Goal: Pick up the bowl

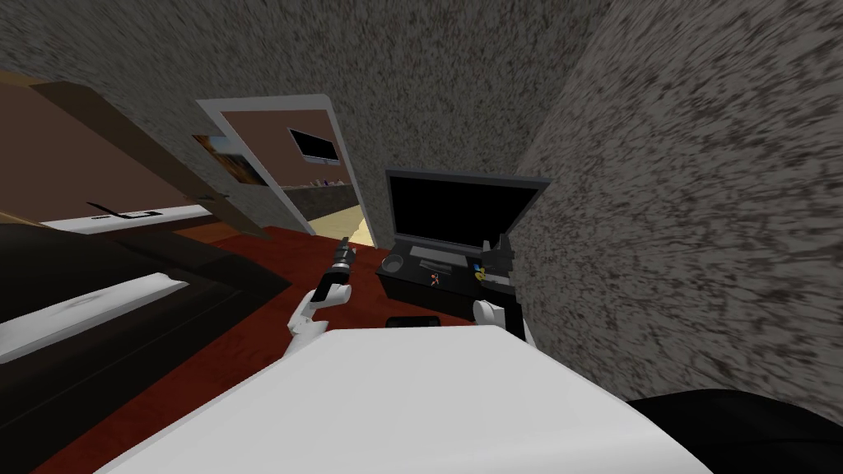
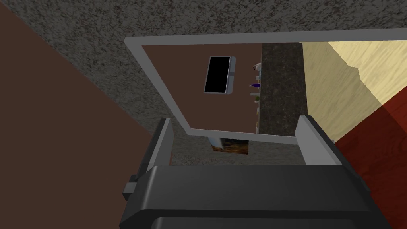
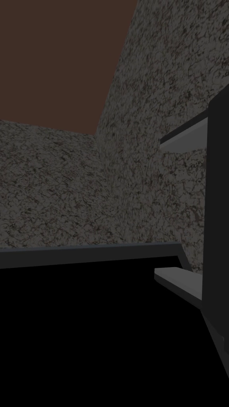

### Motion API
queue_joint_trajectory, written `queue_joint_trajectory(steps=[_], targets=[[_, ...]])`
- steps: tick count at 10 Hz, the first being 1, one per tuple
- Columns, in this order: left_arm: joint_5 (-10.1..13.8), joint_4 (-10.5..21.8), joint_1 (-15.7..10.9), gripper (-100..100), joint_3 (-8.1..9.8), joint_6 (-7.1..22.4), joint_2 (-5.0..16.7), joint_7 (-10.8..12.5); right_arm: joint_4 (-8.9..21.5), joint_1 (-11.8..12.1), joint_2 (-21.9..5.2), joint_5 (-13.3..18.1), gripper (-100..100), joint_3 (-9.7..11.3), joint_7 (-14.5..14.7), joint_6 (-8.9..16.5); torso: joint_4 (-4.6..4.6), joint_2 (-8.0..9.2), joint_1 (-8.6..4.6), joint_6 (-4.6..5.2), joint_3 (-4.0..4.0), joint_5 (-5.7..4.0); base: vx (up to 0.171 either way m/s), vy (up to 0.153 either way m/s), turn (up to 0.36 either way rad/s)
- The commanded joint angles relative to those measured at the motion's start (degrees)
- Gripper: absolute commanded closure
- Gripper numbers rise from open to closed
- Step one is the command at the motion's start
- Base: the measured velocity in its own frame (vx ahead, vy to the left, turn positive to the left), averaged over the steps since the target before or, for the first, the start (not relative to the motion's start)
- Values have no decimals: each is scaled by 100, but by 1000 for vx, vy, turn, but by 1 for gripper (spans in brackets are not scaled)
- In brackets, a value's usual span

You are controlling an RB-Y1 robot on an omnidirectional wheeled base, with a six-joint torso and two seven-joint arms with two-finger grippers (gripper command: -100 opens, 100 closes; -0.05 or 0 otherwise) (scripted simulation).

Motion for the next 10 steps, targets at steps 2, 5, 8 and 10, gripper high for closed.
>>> queue_joint_trajectory(steps=[2, 5, 8, 10], targets=[[-42, 399, -319, -100, 65, 401, 56, 78, 0, 0, 0, 0, 0, 0, 0, 0, 0, 0, 1, -2, 0, 0, -13, -18, -15], [-73, 990, -584, -100, 105, 656, 79, 132, 0, 0, 0, 0, 0, 0, 0, 0, 0, -1, 0, -1, -1, 0, -14, -18, -10], [-136, 1499, -1068, -100, 176, 1158, 99, 246, 0, 0, 0, 0, 0, 0, 0, 0, -1, -1, 1, -2, -1, 0, -13, -16, -13], [-167, 1884, -1309, -100, 207, 1388, 96, 306, 0, 0, 0, 0, 0, 0, 0, 0, -1, -2, 3, -2, -1, 0, -9, -16, -9]])
